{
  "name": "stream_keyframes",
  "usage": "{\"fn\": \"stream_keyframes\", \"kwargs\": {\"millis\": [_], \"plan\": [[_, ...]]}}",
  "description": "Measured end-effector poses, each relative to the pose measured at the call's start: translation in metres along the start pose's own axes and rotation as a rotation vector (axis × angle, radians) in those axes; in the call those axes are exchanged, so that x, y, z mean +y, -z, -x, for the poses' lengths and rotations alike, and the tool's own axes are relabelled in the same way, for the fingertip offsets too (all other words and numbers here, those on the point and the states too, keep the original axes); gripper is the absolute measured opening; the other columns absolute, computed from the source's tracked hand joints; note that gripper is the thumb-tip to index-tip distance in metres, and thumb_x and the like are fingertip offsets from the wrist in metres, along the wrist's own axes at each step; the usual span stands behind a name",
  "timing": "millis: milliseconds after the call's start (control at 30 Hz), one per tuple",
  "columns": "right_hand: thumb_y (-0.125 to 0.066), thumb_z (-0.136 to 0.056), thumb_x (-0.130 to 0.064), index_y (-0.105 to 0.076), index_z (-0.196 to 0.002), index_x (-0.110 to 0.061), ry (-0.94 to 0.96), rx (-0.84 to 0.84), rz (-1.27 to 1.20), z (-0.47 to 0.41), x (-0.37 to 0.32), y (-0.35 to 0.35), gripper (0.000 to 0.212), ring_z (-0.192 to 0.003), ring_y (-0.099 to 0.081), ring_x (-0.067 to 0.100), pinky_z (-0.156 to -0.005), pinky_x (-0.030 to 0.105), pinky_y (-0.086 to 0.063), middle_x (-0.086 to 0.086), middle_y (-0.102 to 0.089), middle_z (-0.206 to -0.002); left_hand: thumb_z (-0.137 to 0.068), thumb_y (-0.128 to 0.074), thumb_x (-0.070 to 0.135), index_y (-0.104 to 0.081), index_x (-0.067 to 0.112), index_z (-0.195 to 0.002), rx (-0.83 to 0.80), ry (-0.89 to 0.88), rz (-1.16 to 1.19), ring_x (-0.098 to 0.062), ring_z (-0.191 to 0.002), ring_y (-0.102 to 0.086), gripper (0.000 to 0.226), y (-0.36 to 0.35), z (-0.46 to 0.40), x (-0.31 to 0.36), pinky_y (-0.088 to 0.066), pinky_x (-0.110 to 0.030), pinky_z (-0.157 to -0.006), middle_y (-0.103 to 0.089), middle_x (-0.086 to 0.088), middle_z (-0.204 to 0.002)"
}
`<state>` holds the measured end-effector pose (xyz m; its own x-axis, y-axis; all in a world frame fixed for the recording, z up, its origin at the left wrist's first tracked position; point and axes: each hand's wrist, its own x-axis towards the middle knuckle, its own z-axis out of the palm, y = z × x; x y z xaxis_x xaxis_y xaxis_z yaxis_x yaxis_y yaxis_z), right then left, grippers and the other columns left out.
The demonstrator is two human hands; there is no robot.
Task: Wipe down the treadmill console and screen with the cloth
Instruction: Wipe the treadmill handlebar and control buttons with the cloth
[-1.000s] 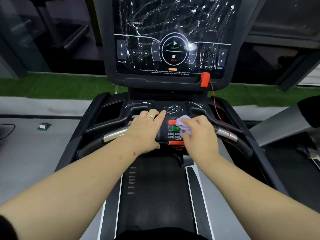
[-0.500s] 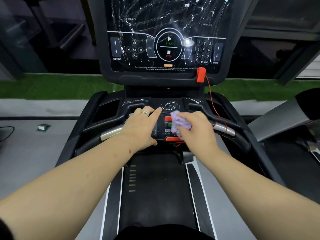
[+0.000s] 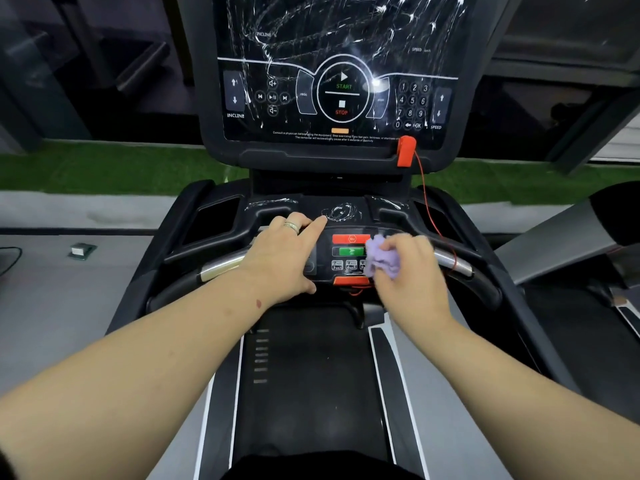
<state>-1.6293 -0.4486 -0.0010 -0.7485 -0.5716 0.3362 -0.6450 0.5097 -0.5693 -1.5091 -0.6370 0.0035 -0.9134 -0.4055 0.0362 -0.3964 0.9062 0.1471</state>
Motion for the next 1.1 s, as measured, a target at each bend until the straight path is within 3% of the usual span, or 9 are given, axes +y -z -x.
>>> {"fn": "stream_keyframes", "kwargs": {"millis": [167, 300, 467, 600, 700, 833, 900, 1033, 1100], "plan": [[-0.07, -0.078, -0.002, -0.065, -0.101, -0.02, 0.158, -0.046, 0.058, 0.003, -0.023, -0.031, 0.03, -0.082, -0.056, 0.021, -0.065, 0.036, -0.052, -0.005, -0.048, -0.096, -0.059, -0.091, 0.056, -0.014, 0.029, -0.16, -0.009, -0.015, -0.003, -0.023, -0.124, -0.039, 0.129, 0.0, 0.0, -0.002, -0.049, -0.044, -0.1, -0.033, 0.006, -0.146], [-0.069, -0.085, -0.014, -0.059, -0.095, -0.029, -0.022, 0.007, -0.227, -0.014, -0.015, -0.012, 0.021, -0.085, -0.059, 0.011, -0.068, 0.038, -0.054, -0.008, -0.049, -0.099, -0.057, -0.093, 0.052, -0.011, 0.029, -0.16, -0.024, -0.038, -0.003, -0.023, -0.124, -0.038, 0.133, 0.001, -0.001, -0.005, -0.048, -0.044, -0.101, -0.031, 0.006, -0.147], [-0.065, -0.084, -0.008, -0.061, -0.102, -0.026, 0.058, -0.073, 0.026, 0.004, -0.024, -0.029, 0.026, -0.088, -0.059, 0.022, -0.071, 0.04, -0.052, -0.004, -0.051, -0.103, -0.058, -0.095, 0.041, -0.01, 0.028, -0.162, -0.05, -0.069, 0.002, -0.024, -0.124, -0.039, 0.134, 0.002, -0.001, -0.011, -0.046, -0.04, -0.103, -0.03, 0.005, -0.15], [-0.064, -0.087, -0.011, -0.058, -0.093, -0.03, -0.065, -0.068, -0.379, -0.007, -0.044, -0.028, 0.021, -0.078, -0.062, 0.009, -0.066, 0.034, -0.058, -0.005, -0.058, -0.094, -0.059, -0.095, 0.036, -0.009, 0.025, -0.162, -0.051, -0.095, 0.01, -0.025, -0.127, -0.039, 0.134, 0.001, -0.001, -0.014, -0.042, -0.039, -0.108, -0.029, 0.002, -0.154], [-0.067, -0.087, -0.008, -0.058, -0.09, -0.023, -0.175, -0.014, -0.55, -0.017, -0.043, -0.015, 0.017, -0.064, -0.053, 0.005, -0.057, 0.025, -0.05, -0.004, -0.06, -0.08, -0.06, -0.095, 0.036, -0.009, 0.024, -0.162, -0.043, -0.092, 0.041, -0.024, -0.13, -0.037, 0.134, -0.001, -0.002, -0.017, -0.039, -0.038, -0.111, -0.027, 0.003, -0.155], [-0.069, -0.084, -0.007, -0.061, -0.087, -0.027, 0.072, -0.282, -0.297, -0.008, -0.04, -0.026, 0.022, -0.081, -0.059, 0.012, -0.067, 0.033, -0.054, -0.005, -0.062, -0.087, -0.06, -0.095, 0.033, -0.012, 0.024, -0.162, -0.053, -0.081, 0.123, -0.024, -0.135, -0.035, 0.132, -0.002, -0.001, -0.021, -0.037, -0.038, -0.113, -0.028, 0.003, -0.157], [-0.067, -0.086, -0.01, -0.062, -0.089, -0.024, 0.253, -0.28, -0.093, -0.013, -0.025, -0.019, 0.014, -0.09, -0.056, 0.016, -0.075, 0.031, -0.047, -0.008, -0.06, -0.09, -0.06, -0.096, 0.033, -0.013, 0.025, -0.162, -0.055, -0.08, 0.128, -0.024, -0.136, -0.035, 0.132, -0.002, -0.001, -0.022, -0.038, -0.039, -0.113, -0.028, 0.003, -0.156], [-0.064, -0.084, -0.012, -0.062, -0.085, -0.02, 0.229, -0.174, 0.111, -0.022, -0.004, 0.009, 0.009, -0.091, -0.05, 0.023, -0.072, 0.036, -0.044, -0.01, -0.059, -0.079, -0.058, -0.097, 0.036, -0.015, 0.026, -0.161, -0.042, -0.083, 0.134, -0.022, -0.136, -0.034, 0.132, -0.002, -0.003, -0.021, -0.039, -0.038, -0.113, -0.029, 0.005, -0.155], [-0.063, -0.086, -0.009, -0.06, -0.09, -0.024, 0.152, -0.147, -0.02, -0.019, -0.019, 0.005, 0.016, -0.09, -0.053, 0.018, -0.072, 0.032, -0.046, -0.011, -0.061, -0.083, -0.058, -0.097, 0.035, -0.015, 0.026, -0.161, -0.044, -0.082, 0.134, -0.022, -0.135, -0.035, 0.132, -0.002, -0.003, -0.021, -0.039, -0.037, -0.112, -0.03, 0.005, -0.154]]}}
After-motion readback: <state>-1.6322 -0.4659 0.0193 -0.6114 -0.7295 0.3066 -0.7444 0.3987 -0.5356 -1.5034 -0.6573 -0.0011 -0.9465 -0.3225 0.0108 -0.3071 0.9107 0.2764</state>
